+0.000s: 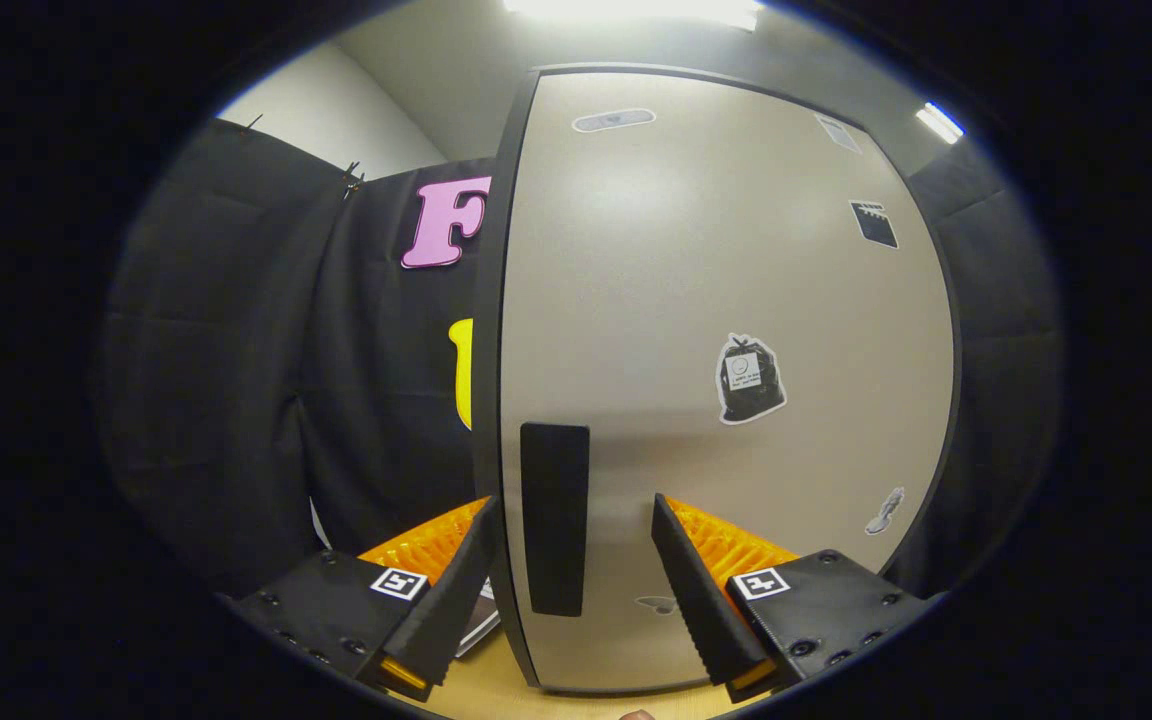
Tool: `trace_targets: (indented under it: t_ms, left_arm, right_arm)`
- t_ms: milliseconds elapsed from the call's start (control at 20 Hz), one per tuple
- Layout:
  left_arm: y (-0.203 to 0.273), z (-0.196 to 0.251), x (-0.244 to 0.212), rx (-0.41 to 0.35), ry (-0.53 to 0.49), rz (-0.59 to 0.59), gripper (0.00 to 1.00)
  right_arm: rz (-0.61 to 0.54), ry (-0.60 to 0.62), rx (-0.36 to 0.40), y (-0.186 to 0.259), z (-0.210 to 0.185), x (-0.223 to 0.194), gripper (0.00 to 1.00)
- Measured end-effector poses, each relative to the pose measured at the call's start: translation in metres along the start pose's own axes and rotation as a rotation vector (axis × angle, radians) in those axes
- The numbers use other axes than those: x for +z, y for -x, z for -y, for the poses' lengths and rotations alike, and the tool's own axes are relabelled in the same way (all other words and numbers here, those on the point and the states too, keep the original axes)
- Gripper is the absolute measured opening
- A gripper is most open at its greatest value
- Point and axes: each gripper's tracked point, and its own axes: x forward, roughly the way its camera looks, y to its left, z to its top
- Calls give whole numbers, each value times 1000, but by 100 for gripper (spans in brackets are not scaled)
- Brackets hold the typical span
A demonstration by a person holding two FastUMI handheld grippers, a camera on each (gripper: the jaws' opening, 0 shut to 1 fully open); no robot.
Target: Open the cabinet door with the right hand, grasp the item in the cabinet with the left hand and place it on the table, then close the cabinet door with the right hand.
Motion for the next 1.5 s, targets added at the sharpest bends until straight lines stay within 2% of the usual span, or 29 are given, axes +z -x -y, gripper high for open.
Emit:
trace_targets:
  t_ms: [50,100,200,250,350,400,450,500,550,600,650,700,800,850,900,950,1350,1500]
  left_arm:
    - [2,-4,0,10,6,3,96]
    - [6,-8,1,20,7,15,94]
    - [11,-14,5,39,-15,33,94]
    - [12,-16,5,45,-26,34,95]
    - [15,-17,6,52,-33,37,96]
    - [15,-17,6,54,-32,39,97]
    - [17,-18,4,51,-30,42,98]
    - [18,-17,5,43,-30,49,98]
    - [21,-16,5,38,-32,54,99]
    - [21,-17,2,36,-36,50,94]
    - [21,-18,-1,38,-44,43,94]
    - [21,-17,-4,39,-51,36,96]
    - [22,-14,-3,34,-59,36,99]
    - [22,-11,0,28,-64,43,96]
    - [23,-11,0,24,-71,50,94]
    - [23,-10,1,22,-79,54,94]
    - [19,12,-1,-11,-132,54,99]
    - [14,18,-5,-16,-143,30,96]
  right_arm:
    - [-9,-4,16,-2,-5,-2,88]
    - [-27,-13,38,-5,-10,-5,86]
    - [-64,-20,43,-13,-11,-14,86]
    - [-80,-27,34,-13,-10,-18,75]
    - [-110,-59,32,-15,-11,-26,44]
    - [-121,-76,42,-15,-13,-27,34]
    - [-116,-91,49,-14,-12,-26,32]
    - [-118,-88,32,-17,-9,-28,41]
    - [-114,-86,46,-11,-9,-24,33]
    - [-115,-66,38,-16,-9,-27,31]
    - [-113,-60,35,-17,-9,-27,33]
    - [-115,-56,40,-15,-10,-27,27]
    - [-119,-59,57,-15,-9,-28,27]
    - [-112,-61,72,-12,-10,-27,19]
    - [-118,-49,85,-13,-12,-27,19]
    - [-106,-42,95,-11,-11,-26,13]
    - [-107,-32,199,23,-10,-29,11]
    - [-102,-46,239,37,-8,-30,13]
